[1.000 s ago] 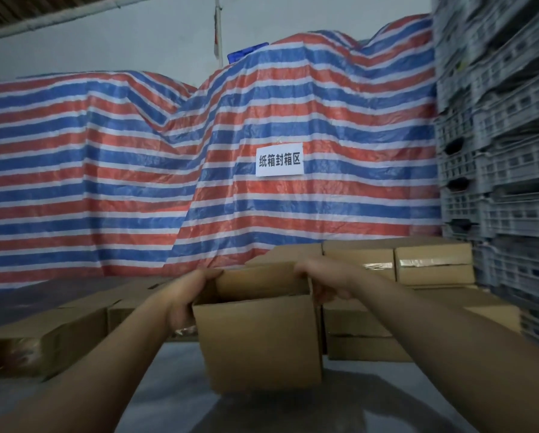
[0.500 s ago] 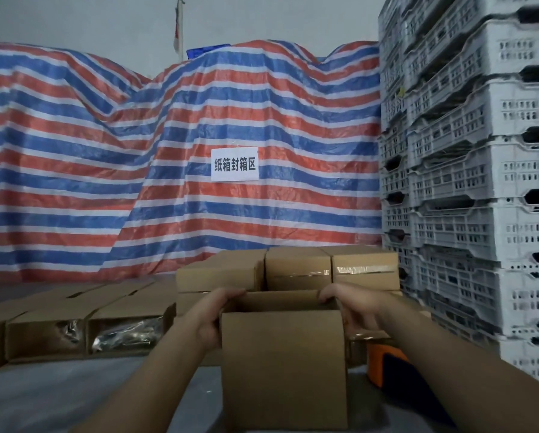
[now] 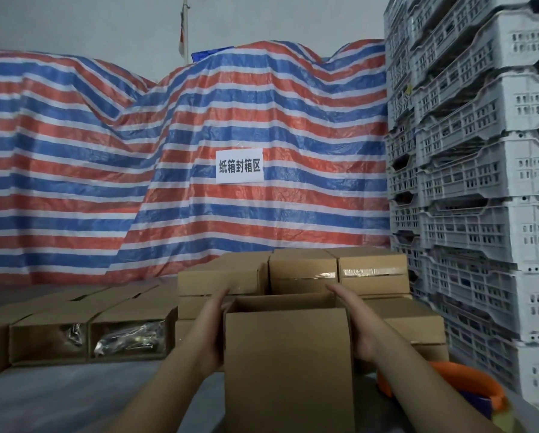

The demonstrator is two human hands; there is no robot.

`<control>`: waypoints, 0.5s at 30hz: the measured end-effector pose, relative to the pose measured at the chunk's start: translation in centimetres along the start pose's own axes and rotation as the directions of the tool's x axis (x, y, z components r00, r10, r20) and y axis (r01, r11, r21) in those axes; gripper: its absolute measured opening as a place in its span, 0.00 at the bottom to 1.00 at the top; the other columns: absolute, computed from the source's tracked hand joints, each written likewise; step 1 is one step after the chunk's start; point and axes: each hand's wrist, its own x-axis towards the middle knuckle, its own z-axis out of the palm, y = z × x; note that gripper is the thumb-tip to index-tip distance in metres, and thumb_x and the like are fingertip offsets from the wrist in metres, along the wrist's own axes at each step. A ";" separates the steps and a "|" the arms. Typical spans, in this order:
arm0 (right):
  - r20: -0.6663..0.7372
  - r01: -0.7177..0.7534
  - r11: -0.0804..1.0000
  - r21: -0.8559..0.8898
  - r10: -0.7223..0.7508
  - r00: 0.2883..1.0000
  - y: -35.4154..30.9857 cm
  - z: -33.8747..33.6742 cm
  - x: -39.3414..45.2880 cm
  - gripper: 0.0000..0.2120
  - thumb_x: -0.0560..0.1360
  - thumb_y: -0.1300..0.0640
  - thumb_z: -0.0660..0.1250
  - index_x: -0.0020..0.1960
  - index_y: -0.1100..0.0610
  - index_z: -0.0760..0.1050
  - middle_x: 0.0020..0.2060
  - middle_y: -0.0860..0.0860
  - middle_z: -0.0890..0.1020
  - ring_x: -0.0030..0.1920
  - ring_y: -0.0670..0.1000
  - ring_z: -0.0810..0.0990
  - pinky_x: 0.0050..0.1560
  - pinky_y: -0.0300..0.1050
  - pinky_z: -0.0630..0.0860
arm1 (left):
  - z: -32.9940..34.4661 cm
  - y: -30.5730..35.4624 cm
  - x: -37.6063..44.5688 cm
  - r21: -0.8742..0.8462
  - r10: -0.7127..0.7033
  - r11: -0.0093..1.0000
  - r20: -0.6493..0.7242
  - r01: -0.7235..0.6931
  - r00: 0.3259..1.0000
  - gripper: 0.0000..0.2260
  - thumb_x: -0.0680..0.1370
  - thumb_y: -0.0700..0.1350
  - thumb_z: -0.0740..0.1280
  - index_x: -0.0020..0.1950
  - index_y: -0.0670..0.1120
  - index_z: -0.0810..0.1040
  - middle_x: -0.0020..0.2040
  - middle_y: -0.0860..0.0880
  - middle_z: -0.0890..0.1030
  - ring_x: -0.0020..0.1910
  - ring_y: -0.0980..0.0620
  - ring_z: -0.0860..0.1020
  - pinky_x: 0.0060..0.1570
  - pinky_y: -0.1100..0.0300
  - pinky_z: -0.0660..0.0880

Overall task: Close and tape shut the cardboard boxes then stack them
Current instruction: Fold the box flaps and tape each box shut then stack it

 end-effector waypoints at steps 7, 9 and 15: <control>-0.069 0.130 0.991 0.001 -0.130 0.989 2.8 0.3 0.2 0.32 0.77 0.32 0.57 0.56 0.59 0.82 0.45 0.60 0.87 0.51 0.61 0.84 0.55 0.55 0.75 | 0.5 -3.2 -0.7 -0.011 0.180 0.983 -0.061 -0.181 0.982 0.20 0.81 0.56 0.59 0.44 0.44 0.84 0.37 0.45 0.85 0.34 0.49 0.84 0.39 0.54 0.74; -0.073 0.180 0.984 -0.003 -0.179 0.981 3.2 0.4 0.0 0.28 0.79 0.36 0.56 0.50 0.60 0.82 0.38 0.58 0.86 0.41 0.56 0.86 0.47 0.51 0.73 | 0.8 -3.7 -1.0 -0.004 0.196 0.980 -0.096 -0.197 0.976 0.16 0.82 0.52 0.57 0.46 0.45 0.79 0.32 0.49 0.84 0.31 0.51 0.82 0.37 0.54 0.73; -0.075 0.253 0.967 0.027 -0.251 0.965 3.7 0.1 0.1 0.25 0.81 0.41 0.59 0.39 0.55 0.85 0.35 0.55 0.84 0.35 0.53 0.84 0.48 0.52 0.74 | 1.3 -3.5 -1.3 -0.011 0.168 0.985 -0.105 -0.170 0.980 0.20 0.83 0.48 0.57 0.38 0.38 0.77 0.33 0.41 0.78 0.32 0.46 0.76 0.38 0.54 0.72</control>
